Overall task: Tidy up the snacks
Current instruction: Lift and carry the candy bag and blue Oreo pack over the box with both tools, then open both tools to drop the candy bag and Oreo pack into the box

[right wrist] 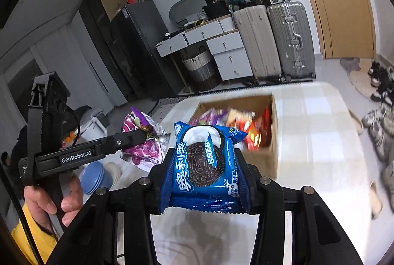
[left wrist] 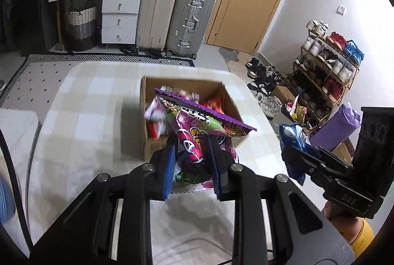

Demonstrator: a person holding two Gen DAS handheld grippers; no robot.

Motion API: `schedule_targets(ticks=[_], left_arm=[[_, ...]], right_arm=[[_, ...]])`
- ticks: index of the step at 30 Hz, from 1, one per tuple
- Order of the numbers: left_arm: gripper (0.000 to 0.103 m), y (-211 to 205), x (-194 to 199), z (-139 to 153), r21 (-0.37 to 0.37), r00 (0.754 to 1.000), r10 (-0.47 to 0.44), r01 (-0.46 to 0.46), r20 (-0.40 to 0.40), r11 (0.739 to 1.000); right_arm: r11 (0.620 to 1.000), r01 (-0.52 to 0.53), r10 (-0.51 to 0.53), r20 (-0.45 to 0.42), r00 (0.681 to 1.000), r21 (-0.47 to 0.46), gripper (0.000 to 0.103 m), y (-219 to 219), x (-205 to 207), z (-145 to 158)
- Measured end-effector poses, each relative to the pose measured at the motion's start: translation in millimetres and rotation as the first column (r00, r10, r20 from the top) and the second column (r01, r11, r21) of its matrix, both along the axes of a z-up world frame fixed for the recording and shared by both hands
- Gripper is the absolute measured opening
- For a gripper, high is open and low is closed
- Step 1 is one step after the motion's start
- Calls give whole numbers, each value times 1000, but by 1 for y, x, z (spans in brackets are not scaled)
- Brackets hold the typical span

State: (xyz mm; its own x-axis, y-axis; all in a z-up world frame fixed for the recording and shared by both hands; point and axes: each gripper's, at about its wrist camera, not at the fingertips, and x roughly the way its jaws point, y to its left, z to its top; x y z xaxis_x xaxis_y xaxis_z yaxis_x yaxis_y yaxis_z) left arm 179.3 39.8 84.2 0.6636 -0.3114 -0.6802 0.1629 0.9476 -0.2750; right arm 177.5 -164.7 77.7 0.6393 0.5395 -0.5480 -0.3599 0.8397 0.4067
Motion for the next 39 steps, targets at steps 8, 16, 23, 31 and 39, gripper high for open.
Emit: schedule_targets(ticks=[8,16,23,31,39], left_arm=[[22,-7,122,0,24,998,5,-3,-68,1000],[22,-24,198,-55,8,987,-53,55,-149,998],[19,-29,212,-95,24,975,-86,93,-204,995],[18,-22,205,-127,15,973,-88,93,-215,996],[18,-24,193,-121,37,972,-94,105,-214,994]], right_arm=[[1000,17,-18,-91,996,-16,45,4,87,-4],[992,-10,-5,-124,992,-122,45,22,147,-33],[987,-29,3,-161,987,-158,45,26,172,-58],[985,-36,1,-205,979,-169,45,29,180,-77],[984,-39,1,-211,977,-176,45,34,181,-80]])
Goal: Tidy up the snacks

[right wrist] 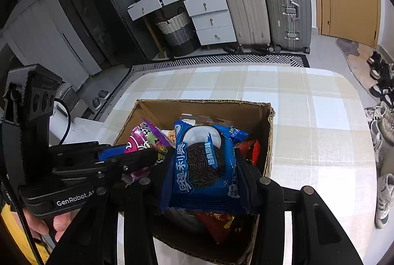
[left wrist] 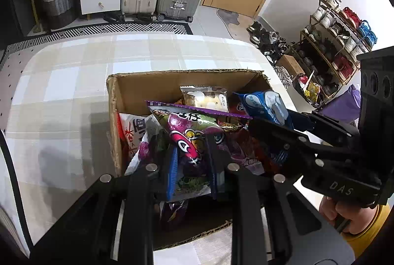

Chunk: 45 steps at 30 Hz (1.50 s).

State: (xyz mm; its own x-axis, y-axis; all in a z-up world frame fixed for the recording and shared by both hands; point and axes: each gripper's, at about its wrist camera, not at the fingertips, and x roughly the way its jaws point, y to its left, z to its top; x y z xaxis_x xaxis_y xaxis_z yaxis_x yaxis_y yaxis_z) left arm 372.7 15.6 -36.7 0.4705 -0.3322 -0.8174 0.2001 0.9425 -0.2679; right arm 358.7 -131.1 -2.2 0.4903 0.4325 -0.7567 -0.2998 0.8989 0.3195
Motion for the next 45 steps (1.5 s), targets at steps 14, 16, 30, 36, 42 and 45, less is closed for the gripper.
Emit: schedule_targets(ticks=[14,16,30,36,42,45], left_arm=[[21,-10,-20,25,86,997,-40,34,62,996],[28,-14,-22,29,114,996,-55,47,71,992],[43,-13,-35,59,129,991,-70,55,115,990],[44,-6,-43,68,121,991,-50,35,127,992],[44,-3,-63,83,121,987,-44,25,156,992],[44,-1,-80,95,112,984,-43,23,173,993]], right_arm=[[1000,29,-29,-5,1000,-8,46,1,2,-1],[999,34,-34,-5,999,-9,46,1,3,1],[998,47,-48,21,999,30,46,-7,0,14],[997,56,-58,34,998,50,46,-11,-4,21],[997,54,-58,85,995,46,46,-14,-19,44],[995,62,-69,95,993,75,46,-18,-29,56]])
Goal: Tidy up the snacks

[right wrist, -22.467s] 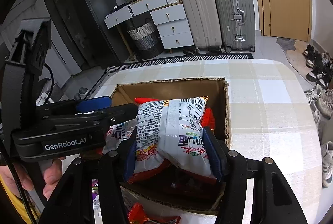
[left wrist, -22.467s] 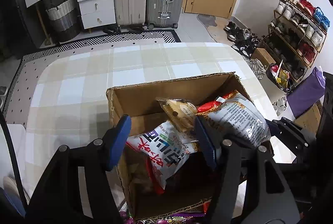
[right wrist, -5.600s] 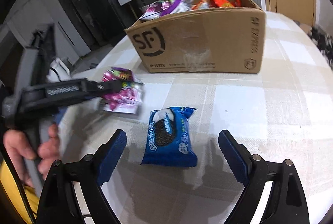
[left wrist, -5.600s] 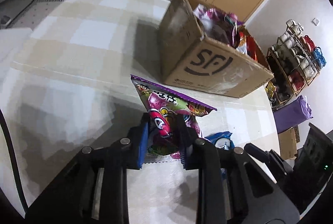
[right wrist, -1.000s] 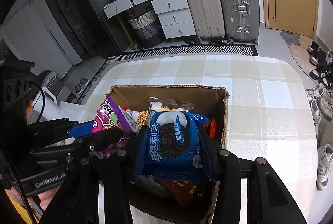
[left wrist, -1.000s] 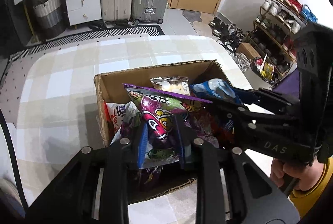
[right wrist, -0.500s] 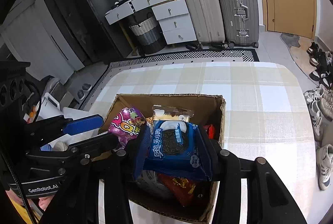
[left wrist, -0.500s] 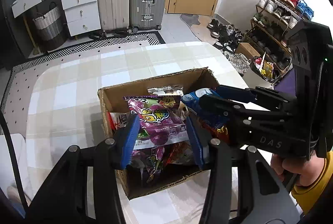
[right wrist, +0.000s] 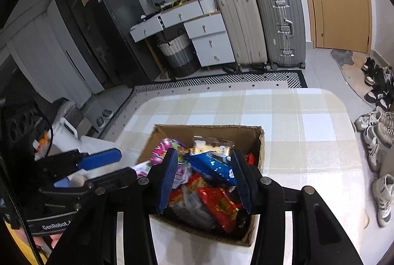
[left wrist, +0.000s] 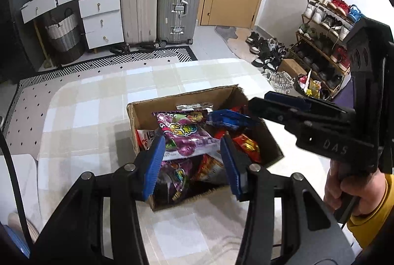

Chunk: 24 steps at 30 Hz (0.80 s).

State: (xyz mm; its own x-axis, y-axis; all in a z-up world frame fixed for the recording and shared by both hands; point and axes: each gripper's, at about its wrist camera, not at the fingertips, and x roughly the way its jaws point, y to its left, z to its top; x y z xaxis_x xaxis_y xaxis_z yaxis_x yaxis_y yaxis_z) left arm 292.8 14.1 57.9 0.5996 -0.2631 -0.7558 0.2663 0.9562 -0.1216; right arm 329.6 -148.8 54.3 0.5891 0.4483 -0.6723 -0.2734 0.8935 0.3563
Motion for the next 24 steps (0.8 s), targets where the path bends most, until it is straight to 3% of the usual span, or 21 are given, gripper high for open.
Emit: schedule_targets(ticks=[4,9,19,24], left_arm=[[44,1,-27,21,-14,1000,12,-11,25,1000],[44,-4,-70,49,-9,998,-8,8,63,1000],[56,-11,-175,91,-44,986,38,-31,165,999],[67,-14,-231,107,-49,976,46,-37,211,998]], right_arm=[[1000,9,-9,13,1000,19,46,-3,-17,17],[1000,-9,10,55,998,-22,46,-4,-53,39],[1000,-8,12,135,991,-29,49,-10,-141,68],[1000,-3,6,180,984,-14,62,-12,-187,78]])
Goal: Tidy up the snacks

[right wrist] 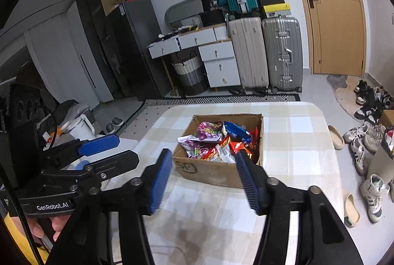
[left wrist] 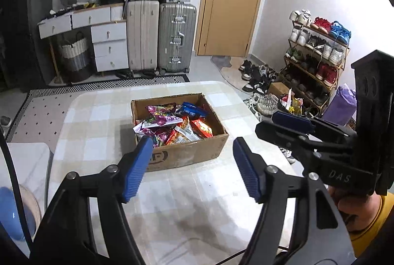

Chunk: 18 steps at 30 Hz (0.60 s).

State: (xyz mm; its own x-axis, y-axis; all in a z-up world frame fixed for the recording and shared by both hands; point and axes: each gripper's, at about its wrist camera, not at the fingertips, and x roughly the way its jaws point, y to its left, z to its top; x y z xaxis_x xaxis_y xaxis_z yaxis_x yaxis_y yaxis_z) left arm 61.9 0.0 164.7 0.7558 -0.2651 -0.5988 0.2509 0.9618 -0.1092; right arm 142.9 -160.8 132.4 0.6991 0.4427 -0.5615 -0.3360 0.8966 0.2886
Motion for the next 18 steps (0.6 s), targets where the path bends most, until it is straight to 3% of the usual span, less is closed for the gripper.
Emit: schedule_targets(ticks=[4,10,12,14,18], left_arm=[[79,1,-43,16,1,999,17,-17,46,1000],[84,5,-109,37,-2,992,50,-50,114,999],[89,7,-124,40,-7,988,68,-68,138,998],[102,13,-142,40,-21,982,91,-89,166,996],[102,22,-171,31,-41,971,121,-115,204,992]], right_arm=[[1000,-3,3,42,999,2,69,2,-30,8],[999,18,-21,105,994,33,85,0,-71,17],[998,28,-34,124,992,49,86,-2,-84,16],[998,34,-41,138,990,56,86,-4,-94,14],[997,53,-61,167,984,48,88,-4,-112,1]])
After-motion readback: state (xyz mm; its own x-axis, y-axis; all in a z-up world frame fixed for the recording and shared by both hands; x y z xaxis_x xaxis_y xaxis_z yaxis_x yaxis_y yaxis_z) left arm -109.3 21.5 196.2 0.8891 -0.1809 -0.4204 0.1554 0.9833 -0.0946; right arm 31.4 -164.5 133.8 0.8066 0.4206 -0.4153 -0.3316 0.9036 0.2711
